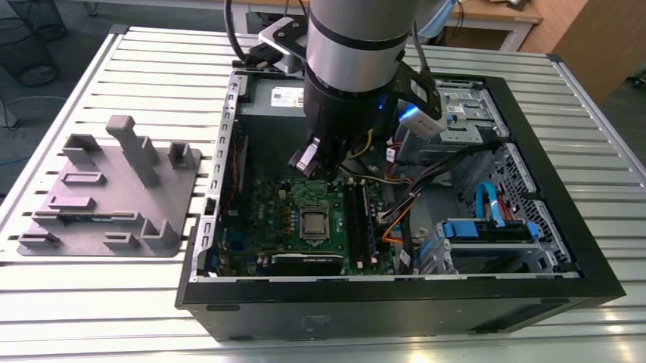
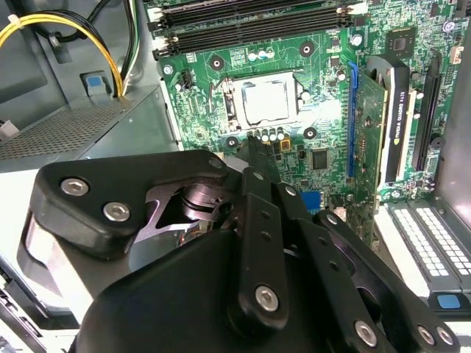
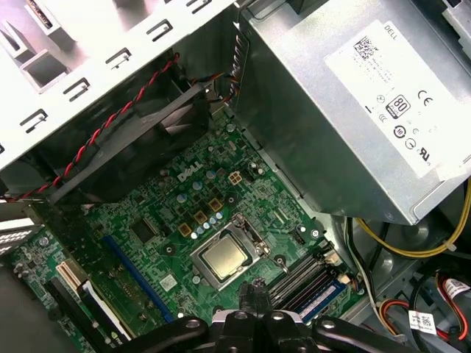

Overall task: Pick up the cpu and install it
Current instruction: 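Install the first cpu locking lever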

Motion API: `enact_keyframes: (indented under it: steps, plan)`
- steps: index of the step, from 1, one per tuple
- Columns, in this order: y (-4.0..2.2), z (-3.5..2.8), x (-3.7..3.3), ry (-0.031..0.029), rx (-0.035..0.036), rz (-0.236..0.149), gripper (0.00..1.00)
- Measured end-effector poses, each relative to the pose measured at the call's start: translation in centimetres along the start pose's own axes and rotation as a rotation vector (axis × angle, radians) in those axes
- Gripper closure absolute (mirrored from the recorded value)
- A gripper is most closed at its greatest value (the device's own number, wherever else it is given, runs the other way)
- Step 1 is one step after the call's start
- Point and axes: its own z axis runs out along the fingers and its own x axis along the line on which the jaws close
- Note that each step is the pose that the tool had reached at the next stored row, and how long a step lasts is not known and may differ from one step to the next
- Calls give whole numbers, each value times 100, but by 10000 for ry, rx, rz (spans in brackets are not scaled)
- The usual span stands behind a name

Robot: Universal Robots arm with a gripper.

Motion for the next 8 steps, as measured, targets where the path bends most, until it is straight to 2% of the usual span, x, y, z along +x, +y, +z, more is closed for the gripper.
enact_keyframes:
  steps: [8]
  plan:
    - [-1,11,1,-2,-1,0,89]
